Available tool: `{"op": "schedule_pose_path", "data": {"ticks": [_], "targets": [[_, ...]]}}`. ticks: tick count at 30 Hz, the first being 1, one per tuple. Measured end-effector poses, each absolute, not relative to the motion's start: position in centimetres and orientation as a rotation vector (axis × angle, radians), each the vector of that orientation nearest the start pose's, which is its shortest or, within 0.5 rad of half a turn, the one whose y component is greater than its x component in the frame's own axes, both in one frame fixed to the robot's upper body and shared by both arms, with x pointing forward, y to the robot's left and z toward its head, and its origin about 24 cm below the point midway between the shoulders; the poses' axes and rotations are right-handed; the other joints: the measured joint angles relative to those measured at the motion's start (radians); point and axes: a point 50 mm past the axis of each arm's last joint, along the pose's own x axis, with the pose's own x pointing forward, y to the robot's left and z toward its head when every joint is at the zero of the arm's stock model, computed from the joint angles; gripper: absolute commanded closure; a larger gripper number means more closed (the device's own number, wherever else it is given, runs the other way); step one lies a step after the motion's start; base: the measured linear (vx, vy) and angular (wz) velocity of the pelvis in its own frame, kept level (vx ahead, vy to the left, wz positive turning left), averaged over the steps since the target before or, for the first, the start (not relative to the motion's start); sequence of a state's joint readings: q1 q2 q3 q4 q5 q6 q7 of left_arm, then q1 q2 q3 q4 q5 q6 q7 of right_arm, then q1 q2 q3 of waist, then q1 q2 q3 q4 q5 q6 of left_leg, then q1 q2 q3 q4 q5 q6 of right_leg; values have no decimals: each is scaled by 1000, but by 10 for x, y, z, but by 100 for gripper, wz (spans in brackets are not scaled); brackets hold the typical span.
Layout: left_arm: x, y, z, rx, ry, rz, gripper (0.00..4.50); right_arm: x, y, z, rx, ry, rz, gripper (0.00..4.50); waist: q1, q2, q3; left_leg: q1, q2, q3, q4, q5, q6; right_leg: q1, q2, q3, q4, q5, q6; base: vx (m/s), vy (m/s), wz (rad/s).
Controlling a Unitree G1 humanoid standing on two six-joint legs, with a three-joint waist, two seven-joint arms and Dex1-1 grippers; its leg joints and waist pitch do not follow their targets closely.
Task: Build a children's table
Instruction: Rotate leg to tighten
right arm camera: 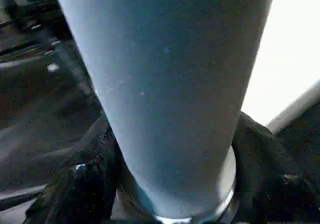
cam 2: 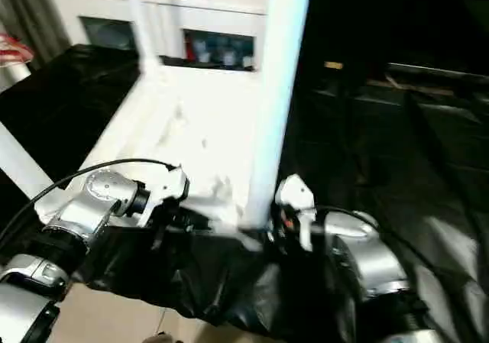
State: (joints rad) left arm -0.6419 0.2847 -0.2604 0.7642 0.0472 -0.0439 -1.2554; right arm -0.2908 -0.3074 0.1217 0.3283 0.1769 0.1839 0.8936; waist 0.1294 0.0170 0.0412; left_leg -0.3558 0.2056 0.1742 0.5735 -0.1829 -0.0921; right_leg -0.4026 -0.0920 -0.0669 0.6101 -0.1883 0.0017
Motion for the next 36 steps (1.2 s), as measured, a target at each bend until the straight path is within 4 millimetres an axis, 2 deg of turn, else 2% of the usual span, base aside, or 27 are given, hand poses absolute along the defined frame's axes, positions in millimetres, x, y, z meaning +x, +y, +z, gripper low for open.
{"op": "schedule_pose_path", "data": {"ticks": [2,6,10,11,14,16,19,23,30,33,36], "targets": [[321,113,41,365,395,-1362,450,291,-144,28,-36,296,872,182,-8,-1,0,2,0,0,-1,0,0,0,0,0,1,0,0,0,0,0],[328,92,39,372,358,-1206,450,310,-131,23,4,259,560,182,-23,2,-2,4,-1,0,-4,0,0,1,0,1,0,0,0,0,0,0],[328,87,39,368,354,-1175,450,312,-130,23,-2,239,504,182,-18,5,-4,5,-1,0,-7,0,0,2,0,1,0,-1,2,0,0,0],[328,85,38,370,350,-1172,450,312,-129,22,-12,227,491,127,-18,6,-5,5,-1,0,-7,0,0,2,0,1,0,-1,1,0,0,0],[326,80,38,376,346,-1175,450,310,-129,20,-42,215,480,106,-17,7,-5,4,-2,1,-7,0,0,1,0,1,-1,0,0,0,0,0],[325,79,38,379,343,-1182,450,310,-129,20,-43,210,485,77,-16,8,-6,4,-2,1,-6,0,0,2,0,2,-1,0,0,0,0,0],[323,79,40,381,338,-1198,450,310,-129,21,-48,204,509,50,-15,8,-6,3,-2,1,-6,0,0,2,0,2,-2,-2,0,0,0,0],[320,83,40,380,343,-1245,450,307,-131,23,-67,206,598,50,-12,8,-6,1,-2,0,-7,0,0,1,0,1,-2,-4,0,0,0,0],[313,101,43,391,370,-1398,450,284,-148,29,-125,258,966,50,5,7,-4,-1,-1,0,-5,0,0,0,0,0,-2,-4,0,0,0,0],[310,104,44,397,380,-1457,450,276,-153,31,-141,279,1074,50,15,7,-4,0,-1,0,-4,0,0,0,0,0,-2,-4,0,0,0,0],[309,107,44,398,389,-1489,450,273,-156,34,-146,301,1136,50,16,7,-4,0,-1,0,-4,0,0,0,0,0,-1,-4,-1,0,0,0]]}}
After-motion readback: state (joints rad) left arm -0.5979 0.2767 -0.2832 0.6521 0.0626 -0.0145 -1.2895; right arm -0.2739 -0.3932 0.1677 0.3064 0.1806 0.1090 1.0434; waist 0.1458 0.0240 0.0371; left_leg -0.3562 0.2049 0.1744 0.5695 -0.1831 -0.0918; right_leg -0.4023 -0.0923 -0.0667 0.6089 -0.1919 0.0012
